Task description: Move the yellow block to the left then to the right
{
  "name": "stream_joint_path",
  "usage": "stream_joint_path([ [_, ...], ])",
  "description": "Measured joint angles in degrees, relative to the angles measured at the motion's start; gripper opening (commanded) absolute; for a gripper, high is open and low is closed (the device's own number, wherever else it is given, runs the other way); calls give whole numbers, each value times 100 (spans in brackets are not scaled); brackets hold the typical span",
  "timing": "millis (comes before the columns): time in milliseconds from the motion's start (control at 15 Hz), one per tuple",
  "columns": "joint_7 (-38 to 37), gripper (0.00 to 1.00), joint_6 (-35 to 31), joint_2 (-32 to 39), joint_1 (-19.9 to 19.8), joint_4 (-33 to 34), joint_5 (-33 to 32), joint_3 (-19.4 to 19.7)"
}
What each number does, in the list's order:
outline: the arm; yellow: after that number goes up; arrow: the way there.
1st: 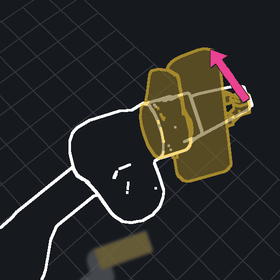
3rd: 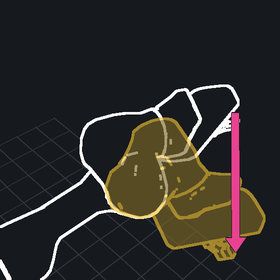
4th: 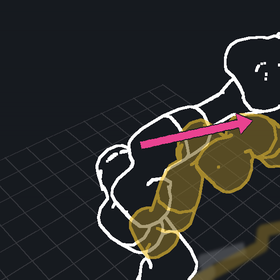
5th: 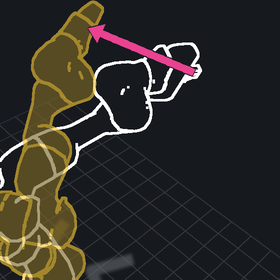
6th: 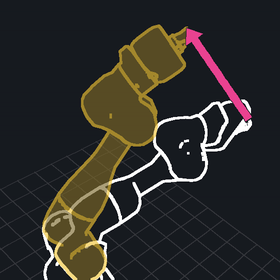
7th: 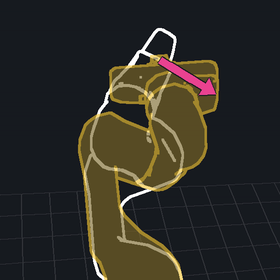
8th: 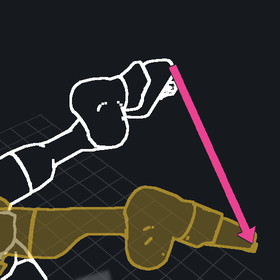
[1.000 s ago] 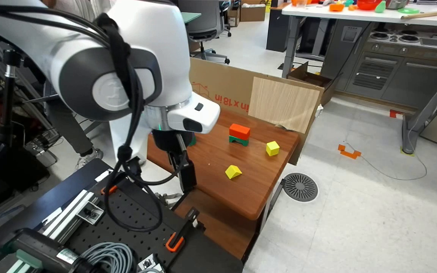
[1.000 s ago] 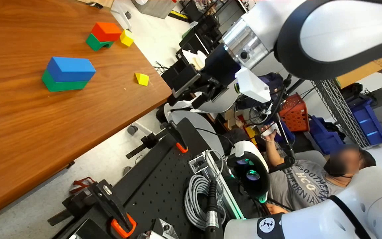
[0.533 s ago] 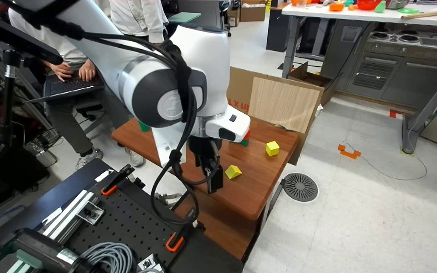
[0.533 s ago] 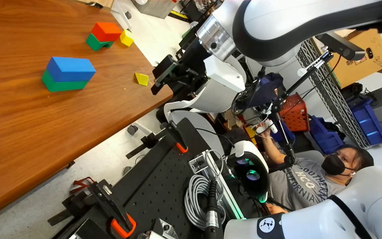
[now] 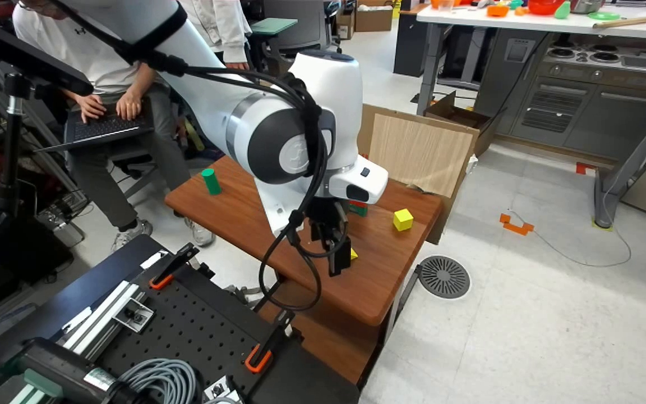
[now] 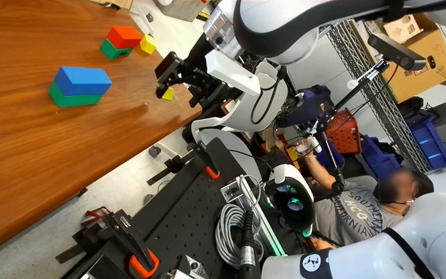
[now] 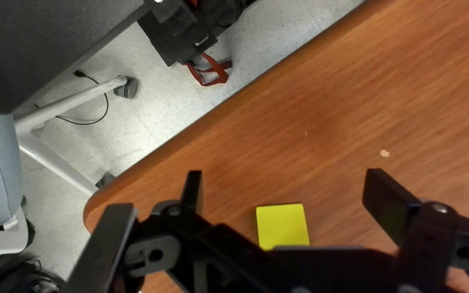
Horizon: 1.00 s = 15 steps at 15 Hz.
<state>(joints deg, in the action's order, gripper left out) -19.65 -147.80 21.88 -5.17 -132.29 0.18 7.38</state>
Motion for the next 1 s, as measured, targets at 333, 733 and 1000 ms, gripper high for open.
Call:
stream_joint_path([
  [333,-10,100,0,268,156,380,0,14],
  [733,-15,100,2,525,237,686,-73,179],
  [1000,-39,100,10,675,324,847,-110,278],
])
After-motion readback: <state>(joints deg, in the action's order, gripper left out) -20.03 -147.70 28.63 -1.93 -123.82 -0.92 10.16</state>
